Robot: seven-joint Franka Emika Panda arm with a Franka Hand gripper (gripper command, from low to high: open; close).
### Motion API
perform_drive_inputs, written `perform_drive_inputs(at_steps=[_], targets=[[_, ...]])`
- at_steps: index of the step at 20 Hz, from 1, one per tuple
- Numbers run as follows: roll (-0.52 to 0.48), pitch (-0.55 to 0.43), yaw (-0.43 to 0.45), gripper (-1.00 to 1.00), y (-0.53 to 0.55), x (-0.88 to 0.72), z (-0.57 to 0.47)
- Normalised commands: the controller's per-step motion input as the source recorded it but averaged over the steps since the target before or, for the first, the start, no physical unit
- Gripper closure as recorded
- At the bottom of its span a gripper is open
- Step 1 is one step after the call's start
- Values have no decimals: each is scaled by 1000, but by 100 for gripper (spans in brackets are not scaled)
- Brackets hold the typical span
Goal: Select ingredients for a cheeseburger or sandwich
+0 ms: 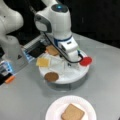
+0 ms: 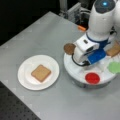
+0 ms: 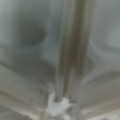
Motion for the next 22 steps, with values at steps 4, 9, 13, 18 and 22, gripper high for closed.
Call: perform_drive_inputs(at_steps=[4,9,13,18,22], targets=[[167,-91,-18,-100,34,-93,0],[164,-78,-86,-100,33,-97,4],[174,-63,-144,-100,35,-105,11],[192,-41,-268,-100,49,-135,1],[190,-51,-345,-100,57,-154,-6]])
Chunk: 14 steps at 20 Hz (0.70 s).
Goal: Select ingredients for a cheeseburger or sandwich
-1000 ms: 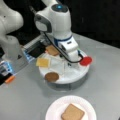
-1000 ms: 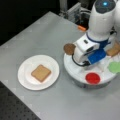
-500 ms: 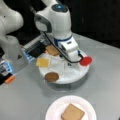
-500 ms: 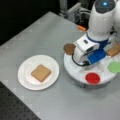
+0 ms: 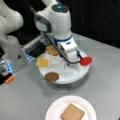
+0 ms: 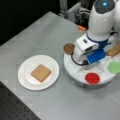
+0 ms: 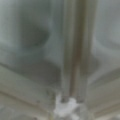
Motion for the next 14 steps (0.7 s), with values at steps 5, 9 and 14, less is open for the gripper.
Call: perform_drive_inputs(at_steps=[5,9,14], targets=[[186,-55,-309,-100,60,-153,-17],[179,-58,-230,-100,66,-148,8],[164,-59,-185,-100,51,-139,32]])
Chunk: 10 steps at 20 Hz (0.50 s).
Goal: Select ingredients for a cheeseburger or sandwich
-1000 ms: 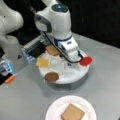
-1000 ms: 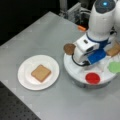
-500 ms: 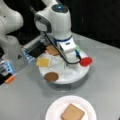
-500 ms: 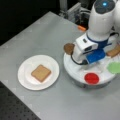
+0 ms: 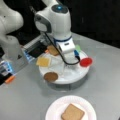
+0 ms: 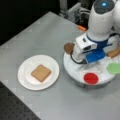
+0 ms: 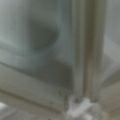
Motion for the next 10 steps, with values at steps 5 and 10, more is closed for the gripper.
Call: perform_drive_inputs(at_steps=[5,10], targets=[[150,-42,-198,-100,41,-181,111],[120,-49,-199,-100,0,-231,270]])
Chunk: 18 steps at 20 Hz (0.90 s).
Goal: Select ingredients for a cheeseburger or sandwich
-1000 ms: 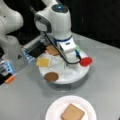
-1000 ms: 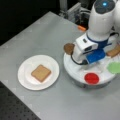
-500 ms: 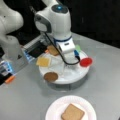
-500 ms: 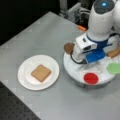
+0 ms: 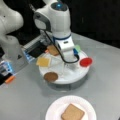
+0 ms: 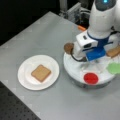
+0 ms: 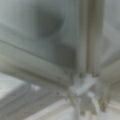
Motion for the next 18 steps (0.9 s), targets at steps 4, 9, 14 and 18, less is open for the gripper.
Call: perform_drive_inputs(at_steps=[4,9,14,18], targets=[[149,-24,-167,-100,-7,-182,243],[199,15,-180,-100,-14,-118,183],[164,30,-315,-100,-61,-58,238],[185,-53,-613,-100,-63,5,305]])
